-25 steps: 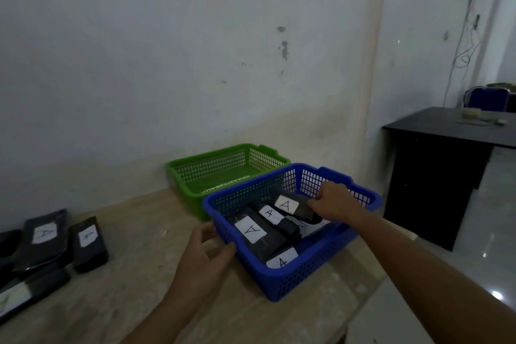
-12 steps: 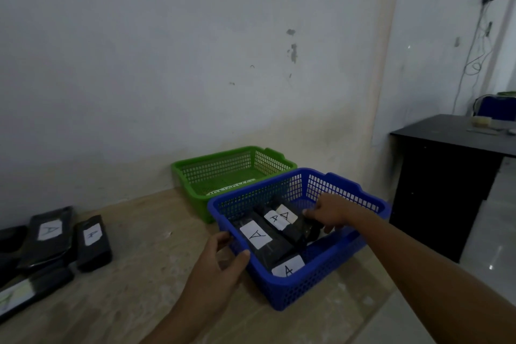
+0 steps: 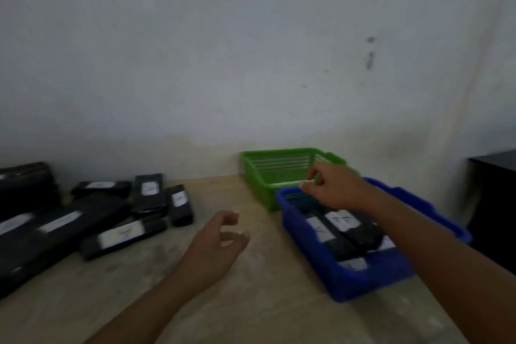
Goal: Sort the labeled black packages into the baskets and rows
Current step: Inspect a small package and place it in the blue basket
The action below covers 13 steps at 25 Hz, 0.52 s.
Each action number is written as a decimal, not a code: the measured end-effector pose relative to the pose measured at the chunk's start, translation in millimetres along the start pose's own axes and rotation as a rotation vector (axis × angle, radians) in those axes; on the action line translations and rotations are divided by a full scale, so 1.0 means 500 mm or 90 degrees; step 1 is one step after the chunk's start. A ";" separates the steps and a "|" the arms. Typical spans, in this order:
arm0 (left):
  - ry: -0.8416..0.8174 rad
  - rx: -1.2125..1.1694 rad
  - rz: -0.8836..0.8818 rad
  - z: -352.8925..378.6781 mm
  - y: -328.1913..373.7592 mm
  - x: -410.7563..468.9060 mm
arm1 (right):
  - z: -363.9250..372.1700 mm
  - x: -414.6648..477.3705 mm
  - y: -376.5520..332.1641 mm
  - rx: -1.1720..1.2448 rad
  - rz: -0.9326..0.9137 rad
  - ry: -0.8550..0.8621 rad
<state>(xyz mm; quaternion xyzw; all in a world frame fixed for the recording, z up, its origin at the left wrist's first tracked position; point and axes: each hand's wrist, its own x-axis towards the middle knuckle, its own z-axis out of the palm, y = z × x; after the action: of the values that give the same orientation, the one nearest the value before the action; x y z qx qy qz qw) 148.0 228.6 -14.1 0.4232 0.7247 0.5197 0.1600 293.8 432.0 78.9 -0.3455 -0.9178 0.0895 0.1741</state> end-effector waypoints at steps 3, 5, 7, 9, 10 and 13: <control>0.041 0.113 0.004 -0.125 -0.034 -0.056 | 0.051 -0.008 -0.155 0.032 -0.108 -0.040; 0.074 0.177 0.002 -0.208 -0.068 -0.099 | 0.097 -0.029 -0.252 0.082 -0.166 -0.077; 0.111 0.245 0.001 -0.287 -0.105 -0.147 | 0.149 -0.054 -0.344 0.124 -0.229 -0.119; 0.135 0.303 -0.010 -0.357 -0.134 -0.195 | 0.201 -0.078 -0.426 0.156 -0.282 -0.167; 0.147 0.331 -0.019 -0.391 -0.150 -0.220 | 0.227 -0.090 -0.465 0.171 -0.303 -0.199; 0.179 0.388 -0.051 -0.470 -0.182 -0.296 | 0.296 -0.138 -0.569 0.228 -0.366 -0.289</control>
<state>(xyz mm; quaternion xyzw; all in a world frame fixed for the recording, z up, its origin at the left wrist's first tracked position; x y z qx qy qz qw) 37.0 -41.2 -29.7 0.3469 0.8776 0.3261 -0.0553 114.2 167.8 5.5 -0.0107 -0.9621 0.2692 0.0426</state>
